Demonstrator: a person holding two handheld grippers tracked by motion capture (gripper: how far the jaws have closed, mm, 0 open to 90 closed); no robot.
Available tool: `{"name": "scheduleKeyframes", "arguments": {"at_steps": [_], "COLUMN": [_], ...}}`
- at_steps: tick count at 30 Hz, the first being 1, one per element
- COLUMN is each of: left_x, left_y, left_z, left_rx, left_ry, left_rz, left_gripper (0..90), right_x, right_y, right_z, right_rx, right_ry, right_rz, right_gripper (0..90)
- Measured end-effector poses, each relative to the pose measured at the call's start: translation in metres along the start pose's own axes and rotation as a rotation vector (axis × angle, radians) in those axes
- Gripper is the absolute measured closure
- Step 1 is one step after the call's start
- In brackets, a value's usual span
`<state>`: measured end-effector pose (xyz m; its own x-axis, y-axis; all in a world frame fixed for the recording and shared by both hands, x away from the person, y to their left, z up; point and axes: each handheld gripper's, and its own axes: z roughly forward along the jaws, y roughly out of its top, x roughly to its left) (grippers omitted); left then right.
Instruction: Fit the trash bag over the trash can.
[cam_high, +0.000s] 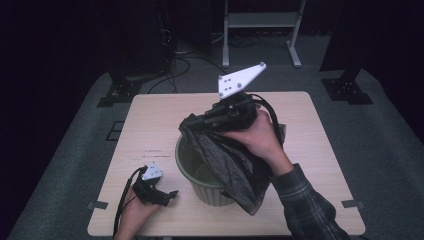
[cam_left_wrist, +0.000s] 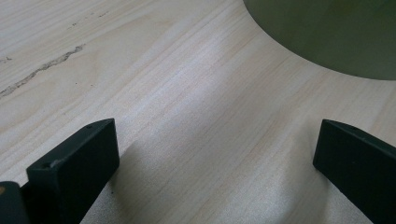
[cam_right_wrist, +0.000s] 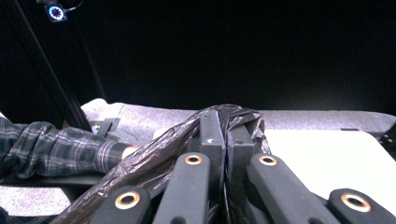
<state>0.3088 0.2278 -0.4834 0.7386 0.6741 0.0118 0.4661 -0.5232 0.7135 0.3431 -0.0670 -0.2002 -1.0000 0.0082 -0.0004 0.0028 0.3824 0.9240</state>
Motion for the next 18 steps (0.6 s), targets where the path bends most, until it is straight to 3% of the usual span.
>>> {"name": "scheduleKeyframes", "arguments": {"at_steps": [8,15,18], "left_x": [0.000,0.000,0.000], "left_y": [0.000,0.000,0.000], "left_z": [0.000,0.000,0.000], "left_rx": [0.000,0.001,0.001], "left_ry": [-0.002,-0.004,-0.005], "left_rz": [0.001,0.002,0.003], "left_gripper": [0.0,0.0,0.0], "right_x": [-0.017,-0.026,-0.029], "right_y": [0.018,0.016,0.016], "right_z": [0.030,0.038,0.036], "right_rx": [0.000,0.006,-0.029], "right_ry": [0.000,0.000,-0.022], "right_rz": [-0.008,0.011,0.007], "right_gripper": [87.9,87.7,87.7]}}
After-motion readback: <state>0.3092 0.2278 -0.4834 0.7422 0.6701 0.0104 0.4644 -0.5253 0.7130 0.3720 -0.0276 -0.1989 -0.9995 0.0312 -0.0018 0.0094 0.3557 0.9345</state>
